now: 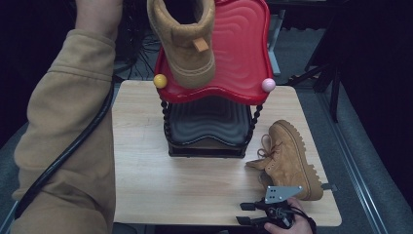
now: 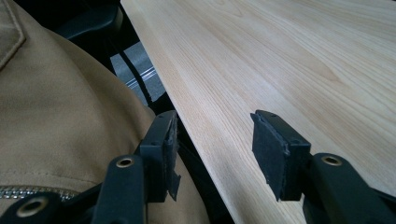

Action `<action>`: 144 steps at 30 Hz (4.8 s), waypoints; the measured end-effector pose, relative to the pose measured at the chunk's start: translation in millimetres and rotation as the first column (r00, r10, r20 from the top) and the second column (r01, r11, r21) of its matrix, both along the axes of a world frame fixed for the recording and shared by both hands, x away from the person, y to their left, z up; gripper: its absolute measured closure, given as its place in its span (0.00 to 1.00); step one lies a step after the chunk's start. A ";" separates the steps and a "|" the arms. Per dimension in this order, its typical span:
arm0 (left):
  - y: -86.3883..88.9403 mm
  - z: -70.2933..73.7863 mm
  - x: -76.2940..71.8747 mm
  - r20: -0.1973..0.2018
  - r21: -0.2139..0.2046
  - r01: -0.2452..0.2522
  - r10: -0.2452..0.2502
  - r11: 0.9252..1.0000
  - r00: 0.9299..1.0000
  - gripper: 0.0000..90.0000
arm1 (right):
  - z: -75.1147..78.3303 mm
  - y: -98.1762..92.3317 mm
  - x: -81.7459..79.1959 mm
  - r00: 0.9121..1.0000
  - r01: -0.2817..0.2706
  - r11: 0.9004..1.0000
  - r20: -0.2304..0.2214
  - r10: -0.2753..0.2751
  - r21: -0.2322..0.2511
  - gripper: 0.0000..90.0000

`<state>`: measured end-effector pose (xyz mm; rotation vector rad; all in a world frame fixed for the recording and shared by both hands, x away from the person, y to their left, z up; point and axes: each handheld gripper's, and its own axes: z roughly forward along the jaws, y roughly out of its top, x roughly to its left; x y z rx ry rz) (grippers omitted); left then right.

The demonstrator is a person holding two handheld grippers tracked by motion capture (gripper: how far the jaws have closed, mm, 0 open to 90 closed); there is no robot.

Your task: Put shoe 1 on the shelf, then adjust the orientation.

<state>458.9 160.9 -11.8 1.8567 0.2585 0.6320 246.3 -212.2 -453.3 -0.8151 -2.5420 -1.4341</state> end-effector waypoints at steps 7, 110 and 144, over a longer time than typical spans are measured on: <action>-21.8 2.3 12.9 0.024 0.023 0.053 -0.053 0.998 0.998 0.91 | -2.1 1.7 -1.7 1.000 -0.006 1.000 -0.004 0.006 -0.009 0.56; -57.0 -284.8 -109.6 -0.371 -0.131 0.235 -0.267 0.963 0.889 0.36 | 79.8 -81.5 82.9 0.956 0.185 0.978 0.248 -0.157 -0.093 0.87; -55.6 -295.9 -109.3 -0.421 -0.058 0.224 -0.227 0.973 0.878 0.35 | 61.5 -168.2 69.4 0.938 0.314 0.924 0.221 -0.267 -0.216 1.00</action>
